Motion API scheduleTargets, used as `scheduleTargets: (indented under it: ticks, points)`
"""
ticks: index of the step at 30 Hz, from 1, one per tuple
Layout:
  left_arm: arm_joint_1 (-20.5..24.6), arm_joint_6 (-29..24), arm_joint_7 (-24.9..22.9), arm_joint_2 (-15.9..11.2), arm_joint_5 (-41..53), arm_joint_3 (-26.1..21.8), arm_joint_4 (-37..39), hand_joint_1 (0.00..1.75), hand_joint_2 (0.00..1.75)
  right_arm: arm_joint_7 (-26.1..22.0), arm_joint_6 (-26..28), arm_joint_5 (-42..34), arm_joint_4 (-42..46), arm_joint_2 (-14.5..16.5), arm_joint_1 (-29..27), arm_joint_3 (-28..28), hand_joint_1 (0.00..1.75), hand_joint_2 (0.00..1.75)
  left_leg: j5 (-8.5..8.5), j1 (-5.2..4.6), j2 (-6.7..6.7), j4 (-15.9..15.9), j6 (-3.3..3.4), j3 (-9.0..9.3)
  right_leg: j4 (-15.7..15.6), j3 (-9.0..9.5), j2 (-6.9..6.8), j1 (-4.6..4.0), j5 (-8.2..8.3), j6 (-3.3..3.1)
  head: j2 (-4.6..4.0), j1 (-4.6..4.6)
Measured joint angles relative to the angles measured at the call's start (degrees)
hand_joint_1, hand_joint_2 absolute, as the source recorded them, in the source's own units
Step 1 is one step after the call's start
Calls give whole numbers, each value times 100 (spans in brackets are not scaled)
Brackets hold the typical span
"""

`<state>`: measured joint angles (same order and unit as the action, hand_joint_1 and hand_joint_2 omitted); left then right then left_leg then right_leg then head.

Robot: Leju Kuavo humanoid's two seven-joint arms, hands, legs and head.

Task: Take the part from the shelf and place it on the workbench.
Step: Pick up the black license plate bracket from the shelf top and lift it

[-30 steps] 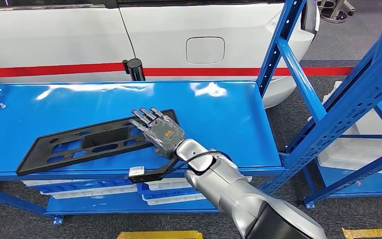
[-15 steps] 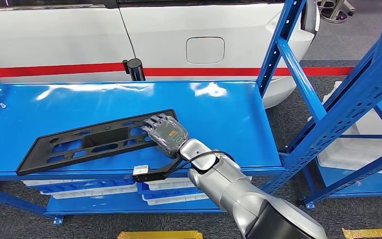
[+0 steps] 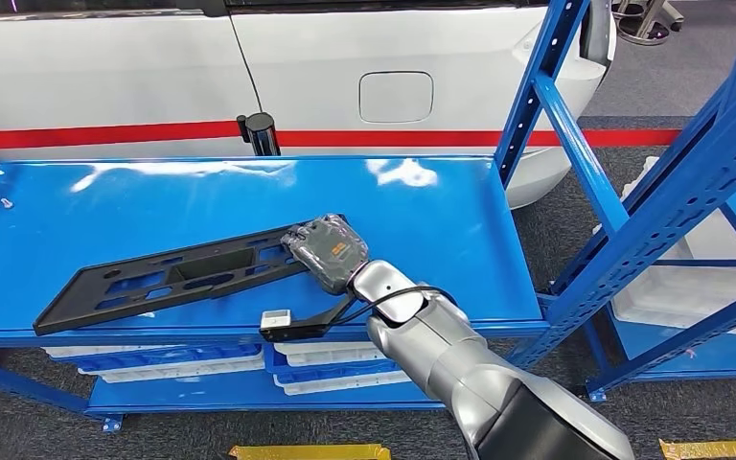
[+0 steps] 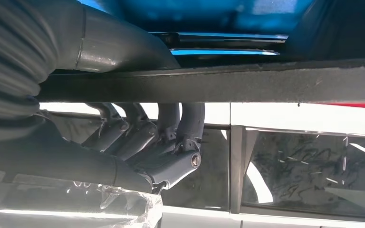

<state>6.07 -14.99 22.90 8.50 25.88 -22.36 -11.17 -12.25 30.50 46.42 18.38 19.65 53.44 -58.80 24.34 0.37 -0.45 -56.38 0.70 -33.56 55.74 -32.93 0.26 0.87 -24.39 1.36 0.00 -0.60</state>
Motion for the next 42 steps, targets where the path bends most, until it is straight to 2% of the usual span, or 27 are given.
scheduleTargets:
  ticks: [7, 11, 18, 22, 37, 42]
  points:
    - [-2, -286, 126, 1, 70, 7, 0, 0, 0, -90, 148, 69, -6, -12, 8, 54, 175, 175, 0, 0, 0, 0, 0, 2, 0, 3, 0, 0, 0, 0, 0, 1]
    - [-10, -800, 388, 2, 206, 34, 0, 0, 175, -192, 342, 209, -7, -28, 8, 113, 175, 175, 0, 0, 0, 0, 0, 1, 0, 3, 0, 0, 0, 0, 0, 1]
    - [-10, -1142, 572, 3, 258, 50, 0, 0, 175, -451, 561, 366, 111, -26, 14, 244, 175, 175, 0, 0, 0, 0, 0, 1, 1, 2, 0, 0, 0, 0, 0, 0]
    - [-11, -1200, 614, 5, 291, 50, 0, 0, 175, -670, 675, 382, 321, -23, 18, 394, 175, 0, 0, 1, 0, 0, 0, 0, 1, 1, 0, 0, 0, 0, 0, 1]
    - [-10, -1270, 625, 16, 405, 53, 0, 0, 175, -928, 710, 576, 878, -30, 11, 669, 175, 0, 0, 0, 0, 0, 0, -2, 1, -1, 0, 0, 0, 0, 0, 0]
    - [-20, -1157, 371, 9, 326, 30, 0, 0, 175, -949, 375, 524, 1704, -144, -98, 870, 175, 0, 0, 1, 0, 0, 0, -4, 1, -4, 0, 0, 0, 0, 0, -1]
